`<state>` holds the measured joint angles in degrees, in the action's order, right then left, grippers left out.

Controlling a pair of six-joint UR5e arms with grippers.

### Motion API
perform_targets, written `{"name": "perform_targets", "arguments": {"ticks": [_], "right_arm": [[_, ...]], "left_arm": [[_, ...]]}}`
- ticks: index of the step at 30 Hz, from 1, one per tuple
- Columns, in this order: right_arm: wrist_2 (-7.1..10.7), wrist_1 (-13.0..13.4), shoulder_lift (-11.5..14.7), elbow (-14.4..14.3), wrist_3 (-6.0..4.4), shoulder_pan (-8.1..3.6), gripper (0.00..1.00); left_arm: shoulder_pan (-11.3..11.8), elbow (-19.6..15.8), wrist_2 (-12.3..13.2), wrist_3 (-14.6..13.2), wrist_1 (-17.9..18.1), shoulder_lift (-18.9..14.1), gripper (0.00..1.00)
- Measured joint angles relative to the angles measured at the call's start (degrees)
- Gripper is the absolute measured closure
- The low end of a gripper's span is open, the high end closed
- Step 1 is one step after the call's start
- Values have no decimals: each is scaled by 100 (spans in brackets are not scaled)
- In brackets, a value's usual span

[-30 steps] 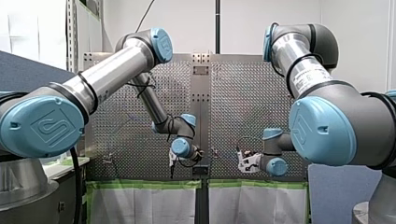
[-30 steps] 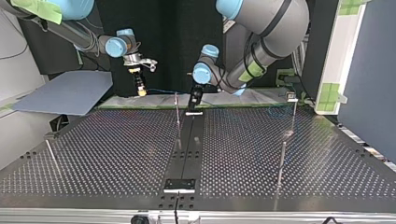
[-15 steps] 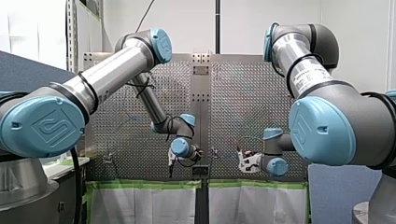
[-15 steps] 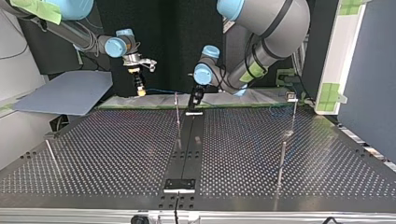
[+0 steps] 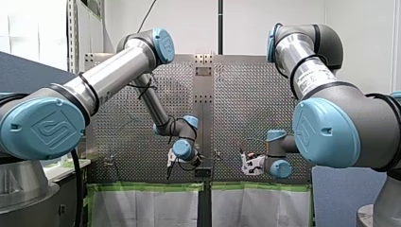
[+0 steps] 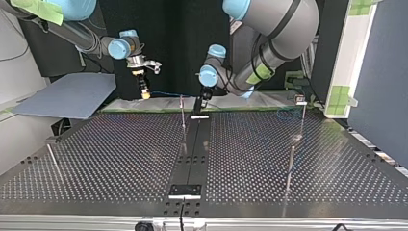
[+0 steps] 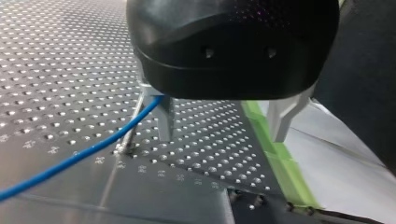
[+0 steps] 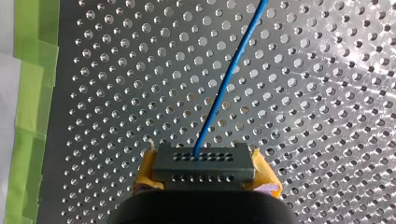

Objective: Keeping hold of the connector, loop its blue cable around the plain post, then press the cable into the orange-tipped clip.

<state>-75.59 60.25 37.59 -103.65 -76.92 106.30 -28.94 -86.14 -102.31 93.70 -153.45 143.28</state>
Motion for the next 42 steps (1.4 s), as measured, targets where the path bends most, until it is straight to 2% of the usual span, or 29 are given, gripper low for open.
{"name": "perform_targets", "arguments": {"ticks": [4,13,22,31,42], "right_arm": [[0,-2,0,-1,1,-1,100],[0,-6,0,-2,8,-4,100],[0,-30,0,-1,17,-2,100],[0,-48,0,0,18,-2,100],[0,-81,0,-2,21,-3,100]], "left_arm": [[-102,-121,-46,-232,46,-17,0],[-290,-538,125,-598,445,-265,0],[-430,-853,242,-571,814,-542,0],[-674,-874,340,-549,849,-553,0],[-737,-876,269,-499,848,-555,0]]}}
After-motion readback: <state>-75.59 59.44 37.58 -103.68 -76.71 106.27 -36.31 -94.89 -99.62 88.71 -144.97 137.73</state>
